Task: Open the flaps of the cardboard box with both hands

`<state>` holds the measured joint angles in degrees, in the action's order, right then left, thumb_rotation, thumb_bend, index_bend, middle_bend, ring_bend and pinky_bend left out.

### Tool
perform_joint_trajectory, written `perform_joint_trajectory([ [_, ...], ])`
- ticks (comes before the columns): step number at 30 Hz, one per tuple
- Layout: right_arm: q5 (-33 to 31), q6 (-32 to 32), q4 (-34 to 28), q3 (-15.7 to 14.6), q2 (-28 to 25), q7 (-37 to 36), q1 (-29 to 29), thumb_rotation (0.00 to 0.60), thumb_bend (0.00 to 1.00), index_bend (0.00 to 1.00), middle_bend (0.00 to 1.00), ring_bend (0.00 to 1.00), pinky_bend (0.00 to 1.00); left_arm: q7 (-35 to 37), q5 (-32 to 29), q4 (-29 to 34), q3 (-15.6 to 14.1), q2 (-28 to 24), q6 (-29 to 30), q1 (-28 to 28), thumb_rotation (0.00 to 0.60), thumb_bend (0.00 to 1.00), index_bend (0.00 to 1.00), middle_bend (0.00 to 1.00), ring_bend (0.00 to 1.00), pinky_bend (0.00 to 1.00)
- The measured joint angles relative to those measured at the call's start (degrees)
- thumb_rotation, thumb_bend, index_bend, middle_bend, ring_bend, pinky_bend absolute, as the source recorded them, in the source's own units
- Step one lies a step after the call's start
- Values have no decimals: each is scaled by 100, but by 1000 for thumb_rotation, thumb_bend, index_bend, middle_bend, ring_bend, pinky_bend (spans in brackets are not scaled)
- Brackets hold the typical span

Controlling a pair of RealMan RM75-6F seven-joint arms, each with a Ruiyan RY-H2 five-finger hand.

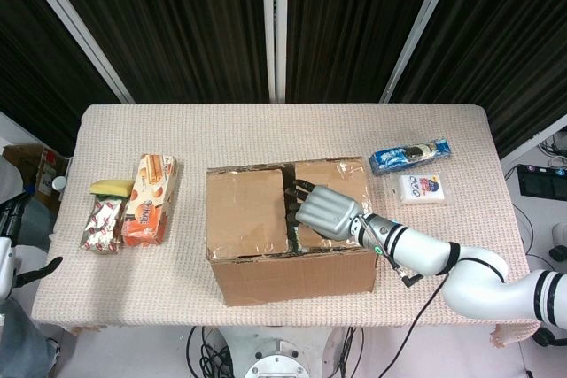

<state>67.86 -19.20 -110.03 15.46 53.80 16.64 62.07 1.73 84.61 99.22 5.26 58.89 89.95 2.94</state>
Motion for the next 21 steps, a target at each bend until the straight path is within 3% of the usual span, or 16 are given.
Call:
perform_joint_trajectory([
  [13,32,-519,-455,-6,-688,-346,-47,600,929,395,334,0,0,-38,20,30,-8,0,-40,27,600,0,64,89,87,187],
  [21,210,-709,-948,101,-1826,-733,-381,600,929,416,365,0,0,7,-5,-5,7,-34,-132,80,600,0,64,90,87,187],
])
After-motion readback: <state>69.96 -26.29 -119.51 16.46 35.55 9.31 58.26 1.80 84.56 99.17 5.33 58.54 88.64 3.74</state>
